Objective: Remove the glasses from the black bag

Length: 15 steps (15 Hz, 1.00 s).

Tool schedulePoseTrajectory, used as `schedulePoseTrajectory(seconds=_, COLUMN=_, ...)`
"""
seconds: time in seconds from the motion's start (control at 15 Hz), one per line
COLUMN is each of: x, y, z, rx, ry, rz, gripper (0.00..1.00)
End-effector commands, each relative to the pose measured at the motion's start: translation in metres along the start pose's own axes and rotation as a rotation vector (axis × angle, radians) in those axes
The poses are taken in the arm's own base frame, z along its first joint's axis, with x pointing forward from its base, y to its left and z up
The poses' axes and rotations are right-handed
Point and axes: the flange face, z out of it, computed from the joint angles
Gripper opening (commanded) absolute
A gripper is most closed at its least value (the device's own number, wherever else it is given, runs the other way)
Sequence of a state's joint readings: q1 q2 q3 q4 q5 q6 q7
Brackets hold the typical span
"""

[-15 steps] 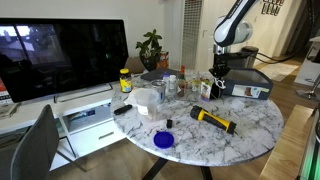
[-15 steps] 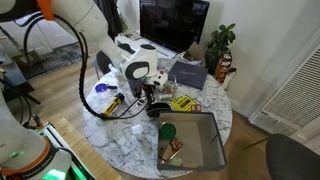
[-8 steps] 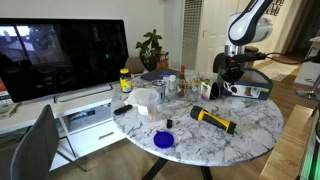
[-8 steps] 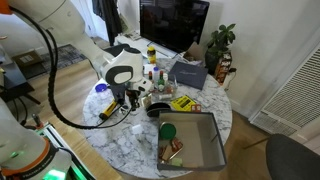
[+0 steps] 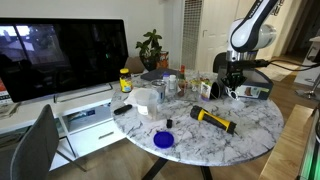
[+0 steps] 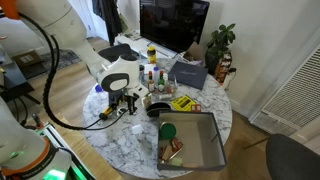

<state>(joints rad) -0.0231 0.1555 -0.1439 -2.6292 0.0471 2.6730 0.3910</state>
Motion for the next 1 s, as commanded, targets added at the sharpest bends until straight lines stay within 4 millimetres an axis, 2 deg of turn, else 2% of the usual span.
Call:
schedulePoseTrajectory(seconds=0.0, x=0.003, y=0.006, z=0.031, rx=-0.023, ry=-0.029, rz=0.148, gripper=0.01)
schedulePoseTrajectory(seconds=0.2, x=0.003, y=0.007, z=0.052, rx=-0.019, ry=-0.083, rz=0.281, gripper=0.01)
schedulePoseTrajectory(seconds=0.47, x=0.009, y=-0.003, z=0.073, rx=0.016, ry=-0.12, rz=0.43, gripper=0.01)
schedulePoseTrajectory(seconds=0.87, x=0.02, y=-0.016, z=0.088, rx=0.027, ry=-0.113, rz=0.535, gripper=0.01)
schedulePoseTrajectory(seconds=0.93, x=0.021, y=-0.017, z=0.087, rx=0.031, ry=-0.11, rz=0.54, gripper=0.29)
